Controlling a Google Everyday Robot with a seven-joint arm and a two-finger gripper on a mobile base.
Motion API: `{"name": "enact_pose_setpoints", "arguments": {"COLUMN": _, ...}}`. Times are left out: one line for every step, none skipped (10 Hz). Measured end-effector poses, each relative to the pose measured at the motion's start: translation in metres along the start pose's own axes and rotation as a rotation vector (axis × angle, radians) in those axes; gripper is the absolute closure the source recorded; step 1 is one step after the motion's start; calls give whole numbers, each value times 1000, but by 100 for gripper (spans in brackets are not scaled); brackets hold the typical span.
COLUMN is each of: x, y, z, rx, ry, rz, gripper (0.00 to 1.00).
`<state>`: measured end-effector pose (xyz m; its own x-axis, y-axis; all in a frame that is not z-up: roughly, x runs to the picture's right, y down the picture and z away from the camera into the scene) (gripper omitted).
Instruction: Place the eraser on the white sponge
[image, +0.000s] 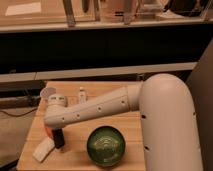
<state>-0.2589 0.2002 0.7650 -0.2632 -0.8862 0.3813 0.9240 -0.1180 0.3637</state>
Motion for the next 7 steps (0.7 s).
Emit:
{"name": "enact_pose_setpoints", "arguments": {"x": 1, "y": -5, "z": -3, "rx": 9, "ry": 4, "rz": -2, "gripper": 96}}
{"name": "enact_pose_setpoints", "arguments": {"x": 2, "y": -11, "z": -7, "rx": 29, "ry": 8, "rz": 2, "gripper": 96}}
{"name": "enact_pose_setpoints", "arguments": {"x": 2, "y": -13, "z": -8, "rx": 53, "ry": 10, "rz": 5, "gripper": 96}}
{"name": "enact_pose_setpoints", "arguments": {"x": 2, "y": -19, "z": -10, "rx": 106, "ry": 12, "rz": 9, "gripper": 96}}
{"name": "enact_pose_setpoints", "arguments": {"x": 2, "y": -21, "z": -11, "rx": 149, "ry": 14, "rz": 14, "gripper": 96}}
{"name": "enact_pose_setpoints", "arguments": {"x": 1, "y": -22, "z": -11, "rx": 194, "ry": 13, "rz": 25, "gripper": 96}}
{"name": "enact_pose_setpoints", "arguments": {"x": 2, "y": -20, "z": -11, "rx": 218, "ry": 15, "rz": 32, "gripper": 96}}
